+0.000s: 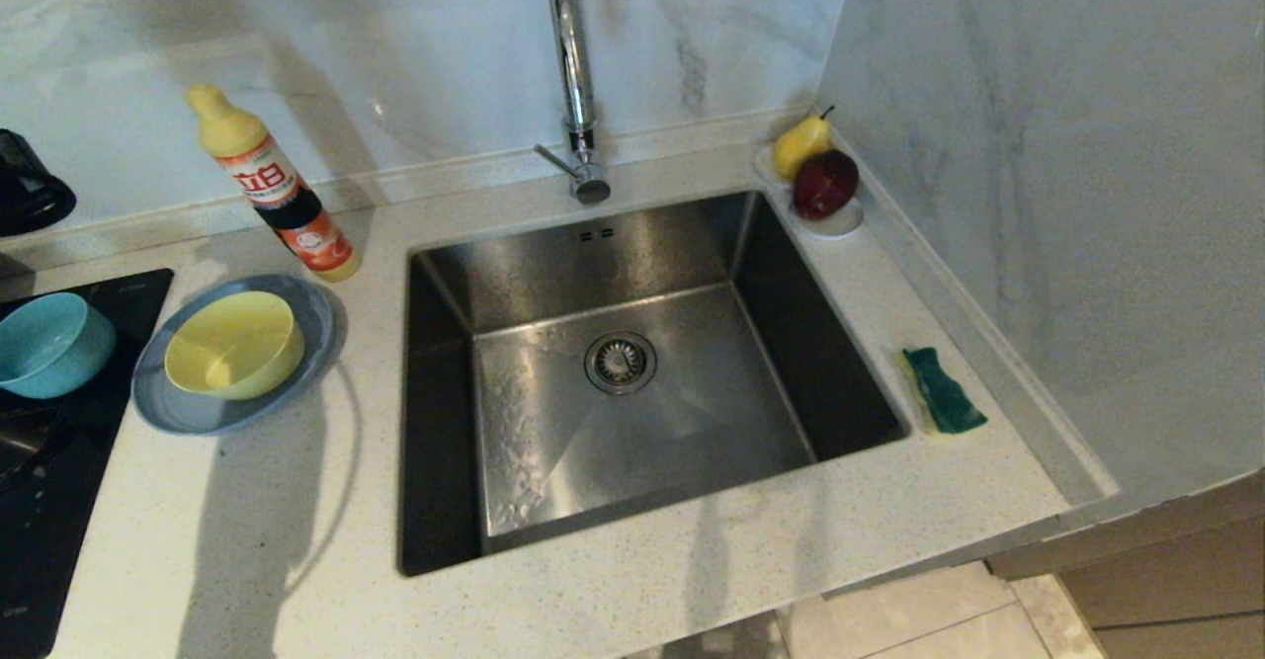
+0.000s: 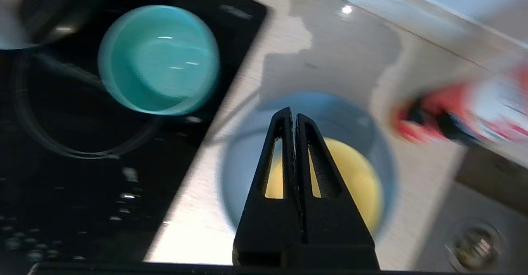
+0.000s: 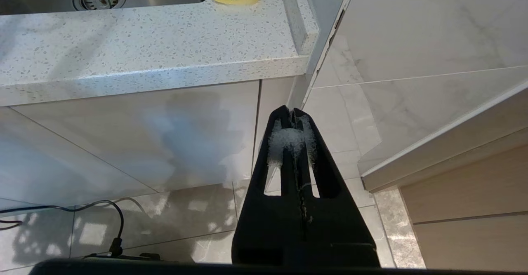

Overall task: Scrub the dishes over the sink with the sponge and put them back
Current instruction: Place the bowl on the bowl

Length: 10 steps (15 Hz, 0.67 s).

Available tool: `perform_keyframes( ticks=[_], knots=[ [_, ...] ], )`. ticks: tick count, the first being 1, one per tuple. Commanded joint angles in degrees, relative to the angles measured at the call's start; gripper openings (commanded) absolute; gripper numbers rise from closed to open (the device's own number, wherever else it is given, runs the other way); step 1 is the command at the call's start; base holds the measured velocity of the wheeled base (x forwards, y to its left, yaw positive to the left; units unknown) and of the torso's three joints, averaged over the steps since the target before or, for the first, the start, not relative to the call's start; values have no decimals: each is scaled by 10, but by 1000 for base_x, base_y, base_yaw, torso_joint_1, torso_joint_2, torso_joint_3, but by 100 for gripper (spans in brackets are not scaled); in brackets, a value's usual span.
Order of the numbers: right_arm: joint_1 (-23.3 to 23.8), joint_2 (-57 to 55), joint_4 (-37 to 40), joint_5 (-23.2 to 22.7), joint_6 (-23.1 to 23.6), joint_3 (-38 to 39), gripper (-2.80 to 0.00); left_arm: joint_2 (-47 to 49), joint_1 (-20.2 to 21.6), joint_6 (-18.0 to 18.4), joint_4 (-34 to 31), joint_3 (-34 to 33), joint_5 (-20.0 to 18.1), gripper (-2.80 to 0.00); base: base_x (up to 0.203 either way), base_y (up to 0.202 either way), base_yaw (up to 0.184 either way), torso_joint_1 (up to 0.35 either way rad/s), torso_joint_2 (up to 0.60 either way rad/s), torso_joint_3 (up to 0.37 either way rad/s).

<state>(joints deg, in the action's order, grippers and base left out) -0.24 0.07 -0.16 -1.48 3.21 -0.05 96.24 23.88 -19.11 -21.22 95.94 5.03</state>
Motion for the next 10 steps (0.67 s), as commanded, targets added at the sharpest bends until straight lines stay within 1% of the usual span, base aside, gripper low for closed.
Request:
perform_keyframes(
  ticks=[1, 2, 3, 6, 10],
  knots=[
    [0, 1, 0, 0, 0, 0, -280, 28, 37, -1, 3, 1, -3, -280, 0, 0, 0, 0, 0, 0],
    [0, 1, 0, 0, 0, 0, -280, 40, 44, 0, 4, 2, -4, -280, 0, 0, 0, 0, 0, 0],
    [0, 1, 0, 0, 0, 0, -280, 50, 51, 1, 4, 3, -5, 0, 0, 0, 0, 0, 0, 0],
    [0, 1, 0, 0, 0, 0, -280, 87, 68, -4, 5, 17, -32, 0, 0, 0, 0, 0, 0, 0],
    [0, 1, 0, 0, 0, 0, -280, 145, 90, -6, 5, 42, -39, 0, 0, 0, 0, 0, 0, 0]
  ],
)
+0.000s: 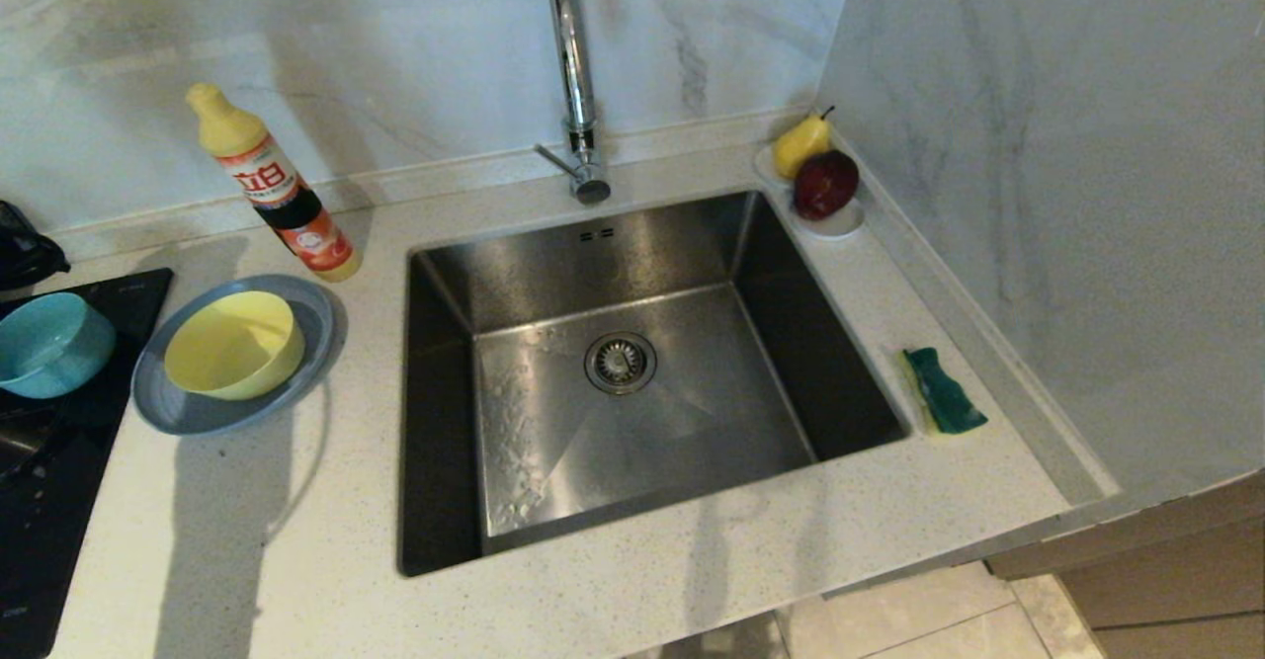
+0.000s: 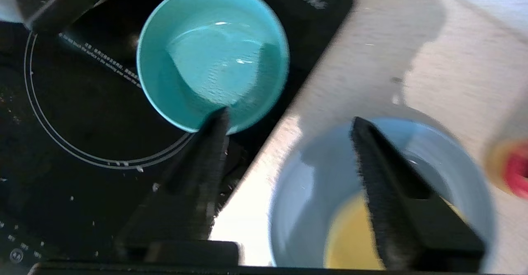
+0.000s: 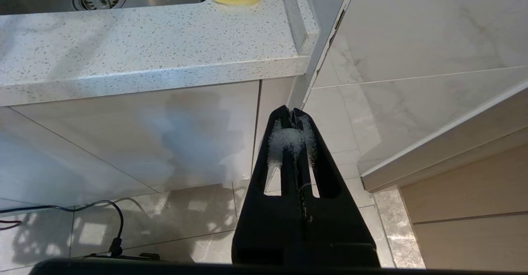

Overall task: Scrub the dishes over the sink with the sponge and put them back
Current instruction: Place the bowl on the bowl

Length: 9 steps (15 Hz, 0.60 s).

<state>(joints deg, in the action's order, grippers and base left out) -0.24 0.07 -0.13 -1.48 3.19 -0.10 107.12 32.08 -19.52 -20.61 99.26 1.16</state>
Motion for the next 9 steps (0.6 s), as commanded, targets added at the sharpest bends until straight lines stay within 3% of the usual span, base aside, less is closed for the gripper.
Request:
perform_keyframes(
  ticks=[1, 9],
  knots=[
    [0, 1, 0, 0, 1, 0, -280, 50, 14, -2, -1, 15, -2, 0, 0, 0, 0, 0, 0, 0],
    [0, 1, 0, 0, 1, 1, -280, 130, 35, -29, -2, 79, -60, 0, 0, 0, 0, 0, 0, 0]
  ],
)
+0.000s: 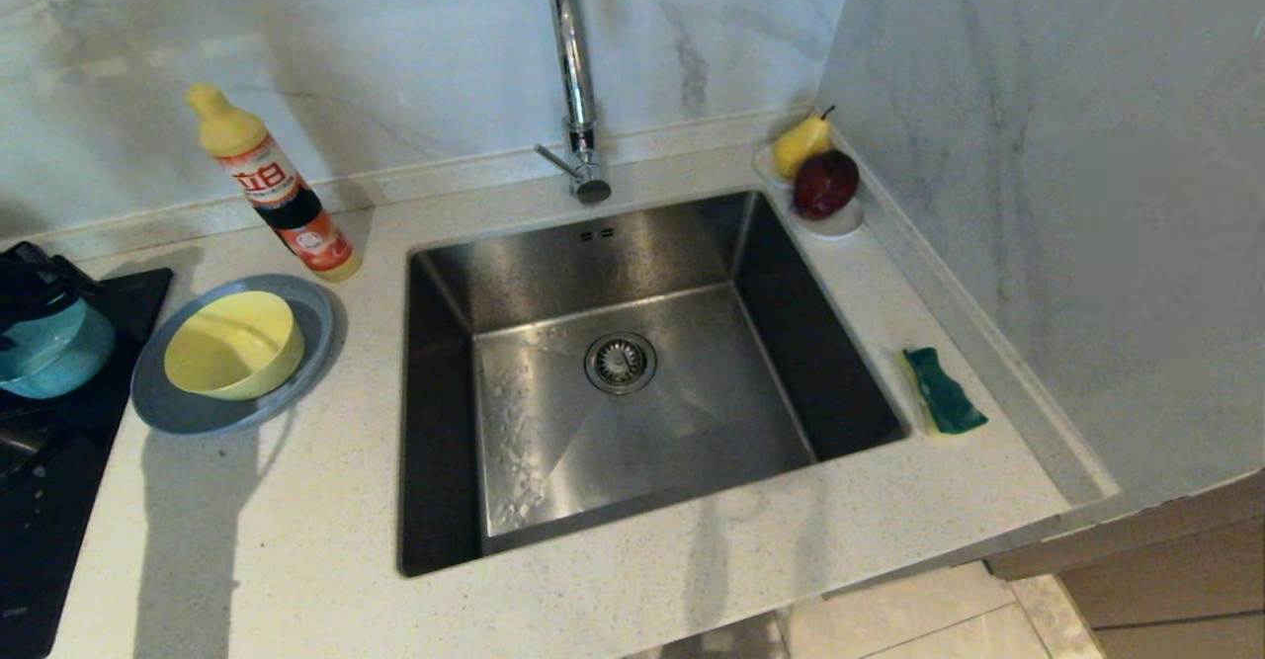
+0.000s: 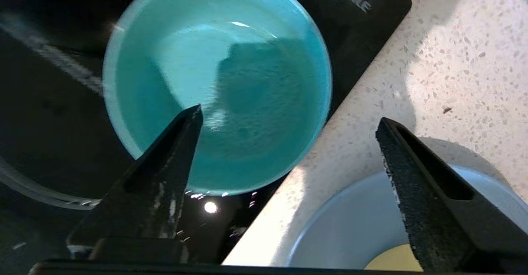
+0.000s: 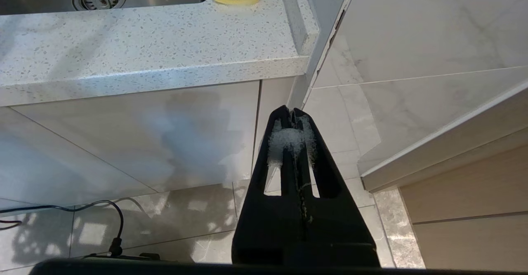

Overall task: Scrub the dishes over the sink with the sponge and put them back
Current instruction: Place the bowl on the bowl

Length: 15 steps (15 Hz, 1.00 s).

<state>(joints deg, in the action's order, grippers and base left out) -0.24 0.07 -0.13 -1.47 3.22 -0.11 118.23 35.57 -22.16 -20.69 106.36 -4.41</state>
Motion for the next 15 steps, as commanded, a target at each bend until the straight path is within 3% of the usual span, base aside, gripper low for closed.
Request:
perform_keyframes(
  ticks=[1, 8, 15],
  knots=[
    [0, 1, 0, 0, 0, 0, -280, 19, 0, -2, -1, 9, -7, 0, 0, 0, 0, 0, 0, 0],
    [0, 1, 0, 0, 0, 0, -280, 25, -1, 1, 46, 12, -54, 0, 0, 0, 0, 0, 0, 0],
    [1, 1, 0, 0, 0, 0, -280, 67, -3, 34, 120, 13, -57, 0, 0, 0, 0, 0, 0, 0]
  ],
)
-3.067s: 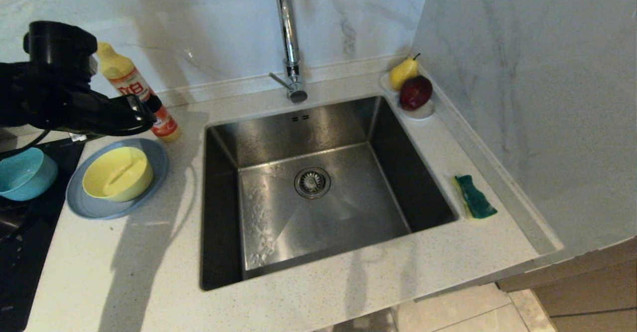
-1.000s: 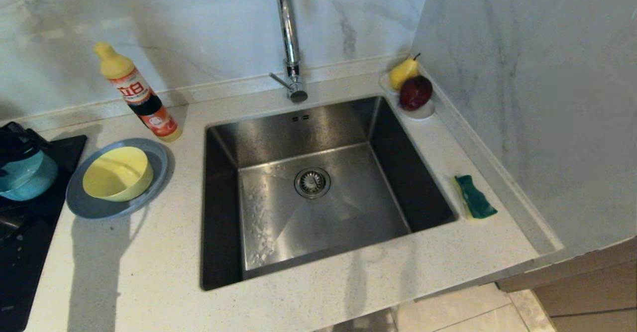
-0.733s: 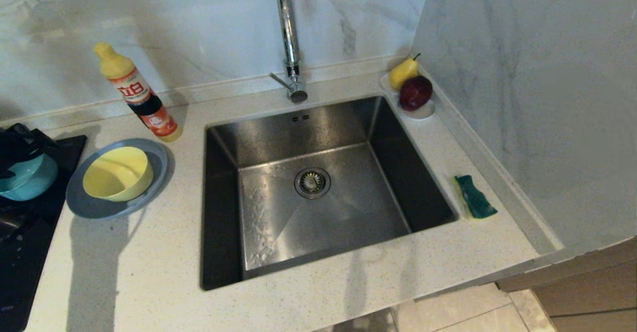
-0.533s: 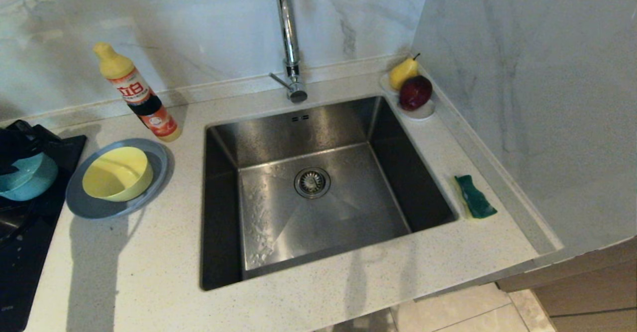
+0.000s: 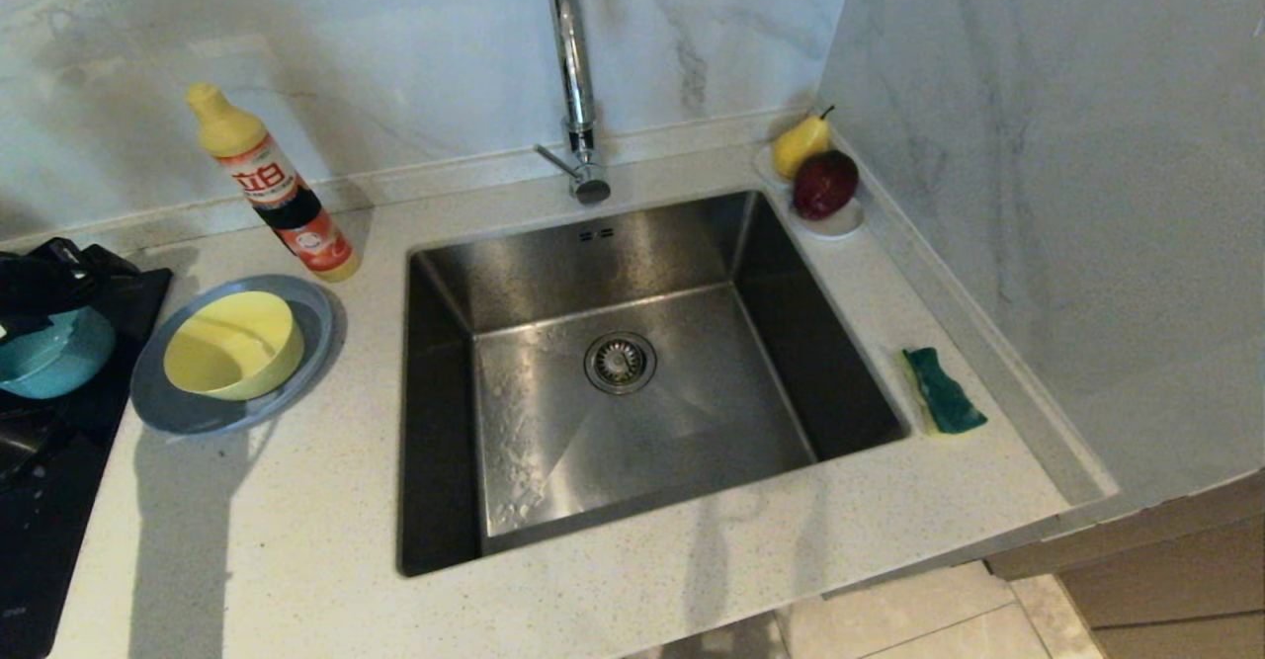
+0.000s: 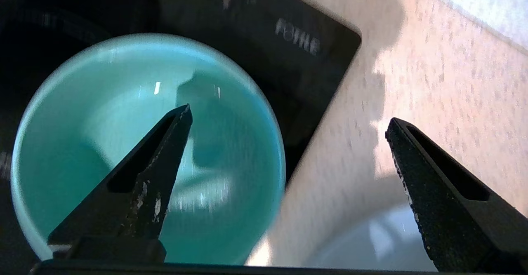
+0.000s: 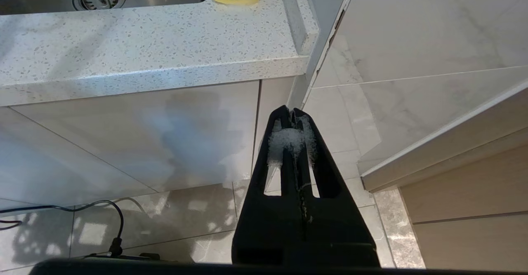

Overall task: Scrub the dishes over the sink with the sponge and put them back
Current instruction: Place the bowl on the bowl

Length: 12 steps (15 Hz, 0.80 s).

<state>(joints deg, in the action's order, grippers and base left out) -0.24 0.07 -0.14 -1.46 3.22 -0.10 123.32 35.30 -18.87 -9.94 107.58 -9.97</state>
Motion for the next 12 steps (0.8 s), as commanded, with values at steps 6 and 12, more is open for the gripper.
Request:
perform_keyframes(
  ticks=[6, 12],
  knots=[
    [0, 0, 0, 0, 0, 0, -280, 30, -16, 8, 16, 0, -24, 0, 0, 0, 0, 0, 0, 0],
    [0, 1, 0, 0, 0, 0, -280, 34, -16, 6, 12, -6, -24, -280, 0, 0, 0, 0, 0, 0]
  ],
)
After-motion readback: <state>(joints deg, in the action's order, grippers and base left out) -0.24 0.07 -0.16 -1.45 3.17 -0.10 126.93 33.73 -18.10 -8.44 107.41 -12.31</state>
